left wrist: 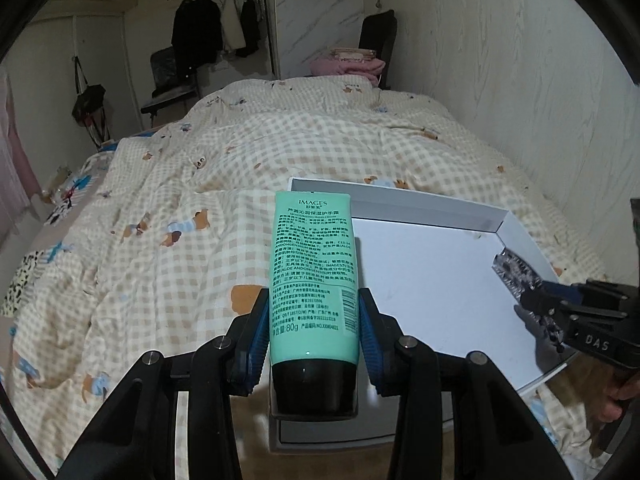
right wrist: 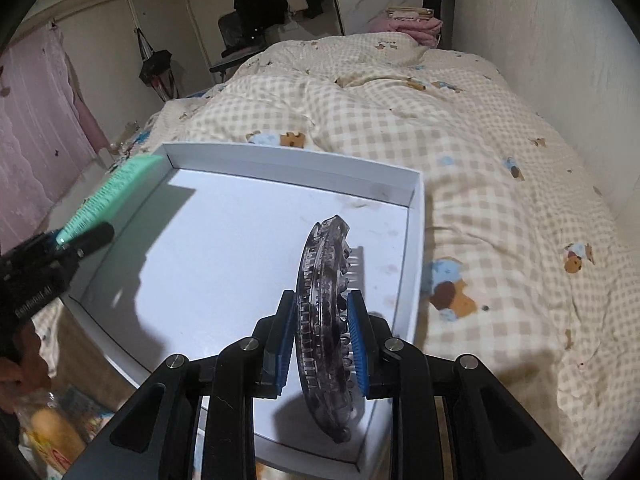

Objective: Organize objects
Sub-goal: 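Carry the claw clip and green tube over the white box with both grippers, then lower the tube and clip into the box and open both grippers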

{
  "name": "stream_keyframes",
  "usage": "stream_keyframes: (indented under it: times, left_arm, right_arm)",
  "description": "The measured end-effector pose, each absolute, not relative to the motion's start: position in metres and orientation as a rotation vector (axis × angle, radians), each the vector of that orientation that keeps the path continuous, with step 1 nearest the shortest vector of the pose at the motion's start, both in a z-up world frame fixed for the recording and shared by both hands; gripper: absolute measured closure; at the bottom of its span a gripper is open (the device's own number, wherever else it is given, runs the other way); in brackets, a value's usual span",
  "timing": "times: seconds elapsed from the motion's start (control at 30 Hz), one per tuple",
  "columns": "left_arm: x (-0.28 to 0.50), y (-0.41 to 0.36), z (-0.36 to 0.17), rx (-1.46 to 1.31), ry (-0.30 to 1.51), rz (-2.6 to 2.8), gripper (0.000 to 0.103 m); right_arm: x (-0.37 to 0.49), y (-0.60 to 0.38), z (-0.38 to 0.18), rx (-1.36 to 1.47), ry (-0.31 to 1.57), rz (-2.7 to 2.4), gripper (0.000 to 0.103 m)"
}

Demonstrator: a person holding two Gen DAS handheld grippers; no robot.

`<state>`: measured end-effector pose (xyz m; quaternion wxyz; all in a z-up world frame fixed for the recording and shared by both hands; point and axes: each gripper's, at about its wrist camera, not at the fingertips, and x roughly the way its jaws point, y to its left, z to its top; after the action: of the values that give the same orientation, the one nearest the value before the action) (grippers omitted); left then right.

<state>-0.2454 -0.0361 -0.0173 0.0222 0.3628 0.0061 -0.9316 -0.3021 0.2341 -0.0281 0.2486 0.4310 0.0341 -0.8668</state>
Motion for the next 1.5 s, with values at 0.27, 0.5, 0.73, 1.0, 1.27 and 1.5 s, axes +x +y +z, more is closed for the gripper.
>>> stream_keyframes:
  times: [0.27,0.5,0.73,1.0,1.27,1.5]
  left_arm:
    - [-0.230,-0.030,-0.018,1.104,-0.104,-2.904,0.059]
    - [-0.239,-0.028,-0.016,1.108,-0.079,-2.871,0.059]
    - [-0.245,-0.010,-0.027,1.080,-0.293,-2.791,0.059]
    - [-0.242,-0.013,-0.033,1.136,-0.321,-2.811,0.052]
    - [-0.236,-0.024,-0.025,1.093,-0.223,-2.799,0.035]
    - [-0.205,-0.041,0.015,0.881,-0.192,-2.804,0.033]
  right_arm:
    - [-0.292,0.230,-0.030,1.135,0.184,-2.378,0.076]
    - [-0.289,0.231,-0.032,1.131,0.187,-2.387,0.076]
    - [-0.288,0.228,-0.031,1.129,0.207,-2.389,0.076]
    - [-0.286,0.227,-0.030,1.136,0.206,-2.377,0.076]
    - [-0.282,0.231,-0.028,1.126,0.139,-2.333,0.074]
    - [-0.251,0.240,0.015,0.856,0.091,-2.384,0.022]
